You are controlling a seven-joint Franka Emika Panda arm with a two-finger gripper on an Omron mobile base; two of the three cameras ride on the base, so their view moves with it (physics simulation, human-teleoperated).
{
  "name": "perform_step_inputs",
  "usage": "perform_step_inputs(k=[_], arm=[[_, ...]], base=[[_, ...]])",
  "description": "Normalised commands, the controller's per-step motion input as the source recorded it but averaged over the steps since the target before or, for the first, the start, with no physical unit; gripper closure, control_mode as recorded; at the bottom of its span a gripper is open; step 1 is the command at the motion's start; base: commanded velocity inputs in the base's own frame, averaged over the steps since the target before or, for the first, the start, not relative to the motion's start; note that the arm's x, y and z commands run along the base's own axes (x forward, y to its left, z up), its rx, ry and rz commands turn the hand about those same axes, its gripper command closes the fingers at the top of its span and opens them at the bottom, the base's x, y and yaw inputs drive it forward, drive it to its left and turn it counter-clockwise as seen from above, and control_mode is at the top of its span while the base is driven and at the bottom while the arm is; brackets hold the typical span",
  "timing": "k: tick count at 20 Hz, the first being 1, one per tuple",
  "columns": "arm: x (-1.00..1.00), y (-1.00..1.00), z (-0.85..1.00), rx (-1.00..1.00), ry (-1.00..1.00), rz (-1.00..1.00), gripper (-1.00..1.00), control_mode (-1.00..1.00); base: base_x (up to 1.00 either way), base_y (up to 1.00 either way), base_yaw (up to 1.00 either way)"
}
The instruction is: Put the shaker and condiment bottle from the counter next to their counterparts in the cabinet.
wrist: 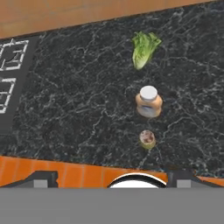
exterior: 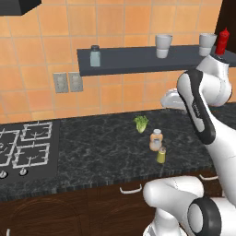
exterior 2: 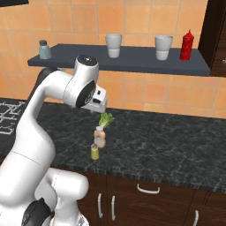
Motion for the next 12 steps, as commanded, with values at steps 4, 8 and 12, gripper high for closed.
perform_step_inputs(k=[4, 8, 12], arm=[[-0.37, -0.13, -0.09, 0.0, -0.35, 0.05, -1.0, -1.0], [-0.26, -0.17, -0.12, 0.0, -0.32, 0.15, -1.0, -1.0], [-0.32, -0.25, -0.27, 0.0, -0.27, 0.29, -1.0, -1.0]], base=[[0.0, 0.0, 0.0], [0.0, 0.0, 0.0], [0.0, 0.0, 0.0]])
